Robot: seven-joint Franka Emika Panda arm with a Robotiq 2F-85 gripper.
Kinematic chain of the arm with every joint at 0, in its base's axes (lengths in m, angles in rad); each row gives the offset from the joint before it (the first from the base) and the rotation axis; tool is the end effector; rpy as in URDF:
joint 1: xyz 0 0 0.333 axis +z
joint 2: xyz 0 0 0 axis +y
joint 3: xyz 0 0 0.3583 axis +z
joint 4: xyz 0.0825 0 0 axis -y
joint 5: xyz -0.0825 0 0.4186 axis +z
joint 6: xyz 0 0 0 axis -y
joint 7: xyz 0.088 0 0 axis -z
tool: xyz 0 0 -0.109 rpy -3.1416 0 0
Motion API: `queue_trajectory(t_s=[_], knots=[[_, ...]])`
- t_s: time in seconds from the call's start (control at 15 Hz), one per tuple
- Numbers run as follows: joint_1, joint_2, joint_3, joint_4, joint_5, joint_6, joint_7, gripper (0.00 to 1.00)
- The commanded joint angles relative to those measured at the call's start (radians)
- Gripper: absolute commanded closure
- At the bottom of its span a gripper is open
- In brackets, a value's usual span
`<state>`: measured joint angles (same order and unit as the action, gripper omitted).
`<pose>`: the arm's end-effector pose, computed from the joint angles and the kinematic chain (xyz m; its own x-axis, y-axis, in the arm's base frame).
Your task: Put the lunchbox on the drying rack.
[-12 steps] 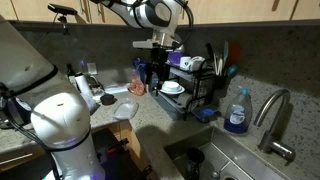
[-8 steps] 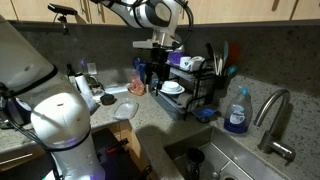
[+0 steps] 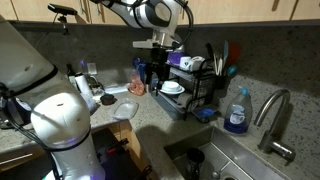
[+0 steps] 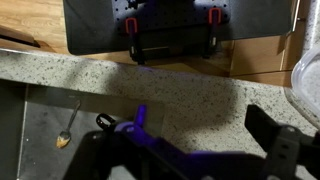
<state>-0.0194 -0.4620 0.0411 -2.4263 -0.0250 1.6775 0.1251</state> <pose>0.3860 0.0069 0.4767 0.9548 -0.1106 -0.2759 -0.0929 -0.9927 0.0764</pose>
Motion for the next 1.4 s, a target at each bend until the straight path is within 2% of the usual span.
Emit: queue_trajectory(t_s=[0.0, 0.33, 1.13, 1.33], knots=[[0.004, 0.0, -0.003, 0.001, -0.001, -0.001, 0.001, 0.0], [0.036, -0.025, 0.011, -0.051, 0.05, 0.058, 0.004, 0.0], [0.216, -0.136, 0.094, -0.25, 0.279, 0.303, -0.058, 0.0], [0.219, -0.106, 0.106, -0.229, 0.264, 0.286, -0.031, 0.0]])
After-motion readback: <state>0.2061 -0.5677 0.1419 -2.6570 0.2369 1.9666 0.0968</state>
